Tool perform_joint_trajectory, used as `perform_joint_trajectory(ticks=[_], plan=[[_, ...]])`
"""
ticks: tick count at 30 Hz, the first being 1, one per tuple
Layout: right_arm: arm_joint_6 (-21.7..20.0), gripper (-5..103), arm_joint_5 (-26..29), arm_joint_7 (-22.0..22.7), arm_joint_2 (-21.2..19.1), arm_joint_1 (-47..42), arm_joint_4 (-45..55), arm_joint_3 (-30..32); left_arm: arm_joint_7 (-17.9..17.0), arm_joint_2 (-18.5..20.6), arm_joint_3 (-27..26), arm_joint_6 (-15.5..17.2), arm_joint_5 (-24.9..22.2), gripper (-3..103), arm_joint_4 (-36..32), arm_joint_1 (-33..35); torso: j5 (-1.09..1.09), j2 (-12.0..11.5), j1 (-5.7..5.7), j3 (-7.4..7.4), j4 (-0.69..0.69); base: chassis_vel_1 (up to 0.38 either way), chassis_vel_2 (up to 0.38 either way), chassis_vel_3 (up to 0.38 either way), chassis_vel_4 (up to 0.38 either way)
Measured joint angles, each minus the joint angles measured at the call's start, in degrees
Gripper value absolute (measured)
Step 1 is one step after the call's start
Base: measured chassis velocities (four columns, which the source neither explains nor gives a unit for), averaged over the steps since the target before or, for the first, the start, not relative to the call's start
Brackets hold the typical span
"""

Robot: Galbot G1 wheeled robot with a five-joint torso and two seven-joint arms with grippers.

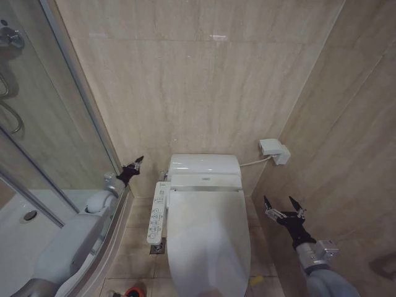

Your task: Open the toilet lid, clean the toilet bowl with a toilet brush, close the toilet lid, and flush.

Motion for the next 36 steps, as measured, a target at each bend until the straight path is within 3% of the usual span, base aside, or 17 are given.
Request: perform_joint_trajectory(ticks=[5,18,36], plan=[[0.0,100,0.0,0.0,0.0,0.0,0.0,0.0,1.9,-0.1,2.2,-0.9,0.0,0,2.2,-1.6,0.00,0.0,0.01,0.00,0.00,0.000,0.000,0.000,0.000],[0.0,100,0.0,0.0,0.0,0.0,0.0,0.0,13.1,-0.1,6.4,-5.9,-0.2,0,12.6,-6.8,-0.01,0.0,0.01,0.00,0.02,0.000,0.000,0.000,0.000],[0.0,100,0.0,0.0,0.0,0.0,0.0,0.0,18.1,-2.3,11.2,-8.4,1.3,0,19.7,-12.8,0.01,0.0,0.00,0.00,0.01,0.000,0.000,0.000,0.000]])
